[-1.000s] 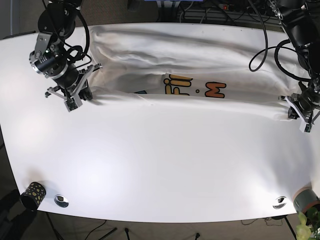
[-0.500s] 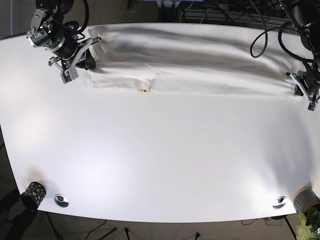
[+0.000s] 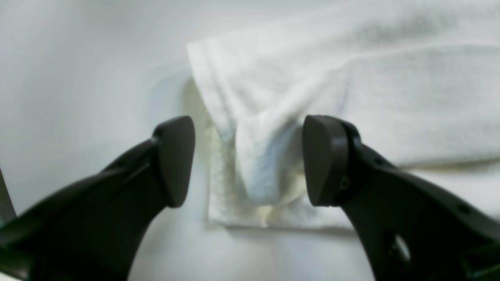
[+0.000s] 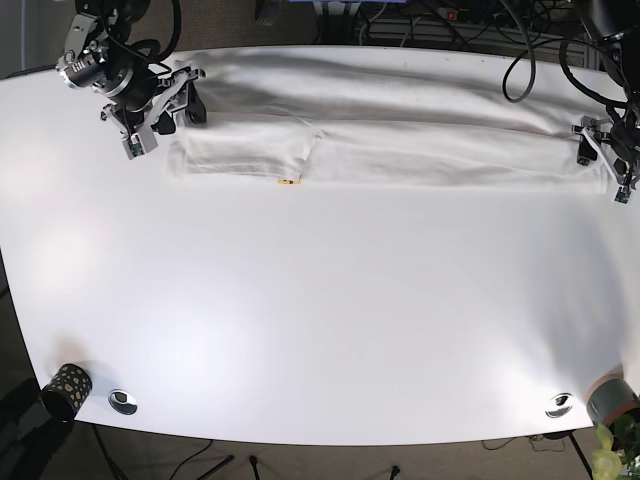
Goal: Fold the T-shirt properly
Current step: 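Fold the hem over toward the shoulder edge with both grippers, then regrasp the folded edge with both grippers and straighten the strip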
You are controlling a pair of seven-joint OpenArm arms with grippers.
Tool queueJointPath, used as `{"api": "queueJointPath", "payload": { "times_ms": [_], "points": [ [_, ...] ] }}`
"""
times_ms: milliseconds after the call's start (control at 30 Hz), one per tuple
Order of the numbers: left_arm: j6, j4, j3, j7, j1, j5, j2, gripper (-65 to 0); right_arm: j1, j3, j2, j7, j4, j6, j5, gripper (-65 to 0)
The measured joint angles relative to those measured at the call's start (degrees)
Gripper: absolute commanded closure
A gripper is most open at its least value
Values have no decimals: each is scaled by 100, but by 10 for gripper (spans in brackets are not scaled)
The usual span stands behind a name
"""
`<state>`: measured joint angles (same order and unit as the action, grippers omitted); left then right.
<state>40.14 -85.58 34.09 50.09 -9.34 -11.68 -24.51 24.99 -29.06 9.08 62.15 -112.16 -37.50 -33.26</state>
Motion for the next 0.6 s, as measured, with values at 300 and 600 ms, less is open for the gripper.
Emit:
{"api": "queueJointPath", "payload": {
  "times_ms": [300,600],
  "points": [
    [-17,-872,13,-37,122,-4,291,-385,-479,474,-195,-11,4,-7,-17,-335],
    [-2,-868,-4,577,-50,7,715,-385,-597,1158,-216,-17,219,-2,24,-333]
  ]
}}
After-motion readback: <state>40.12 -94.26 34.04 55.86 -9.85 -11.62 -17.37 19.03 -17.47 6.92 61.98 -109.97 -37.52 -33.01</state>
